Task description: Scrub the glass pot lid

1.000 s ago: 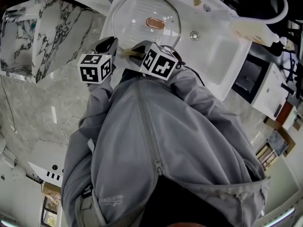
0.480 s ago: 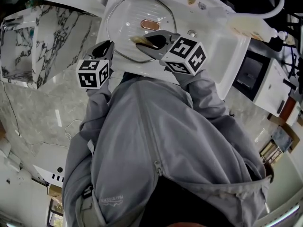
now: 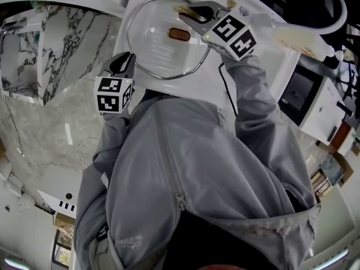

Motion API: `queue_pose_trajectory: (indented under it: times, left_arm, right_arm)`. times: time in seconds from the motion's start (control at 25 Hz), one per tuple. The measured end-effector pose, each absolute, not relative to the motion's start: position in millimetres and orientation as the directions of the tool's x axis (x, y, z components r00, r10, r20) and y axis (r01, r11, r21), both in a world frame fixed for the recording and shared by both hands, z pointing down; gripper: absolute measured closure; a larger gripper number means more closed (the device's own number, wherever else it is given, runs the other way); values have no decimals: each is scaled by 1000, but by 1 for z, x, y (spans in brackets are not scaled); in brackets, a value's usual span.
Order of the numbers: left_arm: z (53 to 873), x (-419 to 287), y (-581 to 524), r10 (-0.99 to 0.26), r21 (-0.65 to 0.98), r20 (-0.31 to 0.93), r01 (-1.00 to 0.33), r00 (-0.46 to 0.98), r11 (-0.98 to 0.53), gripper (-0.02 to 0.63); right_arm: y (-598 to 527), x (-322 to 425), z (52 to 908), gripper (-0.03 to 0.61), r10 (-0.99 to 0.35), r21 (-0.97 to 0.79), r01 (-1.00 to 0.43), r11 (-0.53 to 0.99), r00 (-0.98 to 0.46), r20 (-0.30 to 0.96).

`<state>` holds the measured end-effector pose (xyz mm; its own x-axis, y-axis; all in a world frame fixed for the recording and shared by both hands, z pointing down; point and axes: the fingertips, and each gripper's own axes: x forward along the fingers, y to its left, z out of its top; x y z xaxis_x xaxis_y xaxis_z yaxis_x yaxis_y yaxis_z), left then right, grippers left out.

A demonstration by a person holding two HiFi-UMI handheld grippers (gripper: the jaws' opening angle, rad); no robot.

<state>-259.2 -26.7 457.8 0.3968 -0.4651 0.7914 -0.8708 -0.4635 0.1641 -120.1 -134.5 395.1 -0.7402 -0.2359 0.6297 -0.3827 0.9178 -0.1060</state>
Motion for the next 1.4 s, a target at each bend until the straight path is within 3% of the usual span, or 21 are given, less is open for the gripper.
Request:
queue_pose_trajectory:
  times: [0.36, 0.8, 1.12, 1.4]
  left_arm:
    - [459, -261, -27, -460, 153, 804, -878, 378, -454, 566]
    - [459, -262, -27, -466, 134, 808, -883, 361, -450, 566]
    - [460, -262, -27, -476, 135, 800, -883, 365, -450, 566]
    - [459, -261, -26, -490, 118, 794, -882, 360, -457, 566]
  right_arm:
    - [-175, -146, 459, 532, -202, -17, -300, 954, -684, 701]
    - [-173, -151, 487, 532, -126, -41, -232, 972, -661, 740]
    - [-136, -144, 481, 532, 1, -172, -179, 969, -690, 724]
    - [-110, -135, 455, 532, 101, -399, -202, 894, -777, 621]
